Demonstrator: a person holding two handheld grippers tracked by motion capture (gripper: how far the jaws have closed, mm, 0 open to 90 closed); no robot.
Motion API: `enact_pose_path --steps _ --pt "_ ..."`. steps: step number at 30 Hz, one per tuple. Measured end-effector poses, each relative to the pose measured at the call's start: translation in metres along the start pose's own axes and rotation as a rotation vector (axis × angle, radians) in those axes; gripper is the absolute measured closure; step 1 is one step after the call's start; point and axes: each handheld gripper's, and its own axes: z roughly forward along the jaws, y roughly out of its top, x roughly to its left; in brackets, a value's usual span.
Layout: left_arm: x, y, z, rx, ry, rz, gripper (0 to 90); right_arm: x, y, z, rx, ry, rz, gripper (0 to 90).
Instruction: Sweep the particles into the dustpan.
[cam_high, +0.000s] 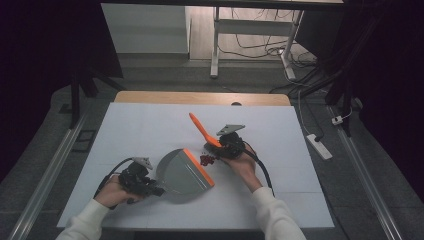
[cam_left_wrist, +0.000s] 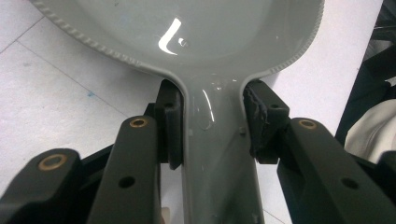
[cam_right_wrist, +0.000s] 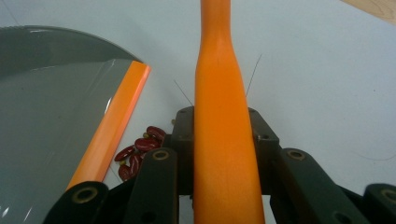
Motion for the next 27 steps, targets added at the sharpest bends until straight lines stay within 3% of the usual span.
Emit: enact_pose_path --steps 12,14,27 --pt "0.0 0.0 0.001 0.003 0.002 0.001 61.5 0.01 0.004 0.004 0.002 0.04 -0.014 69.9" --pt "0.0 0.0 0.001 0.003 0.002 0.001 61.5 0.015 0.005 0.006 -0.001 0.068 -0.011 69.9" --pt "0.0 0.0 0.002 0.004 0.001 0.002 61.5 0.032 0.01 0.01 0.006 0.094 -0.048 69.9"
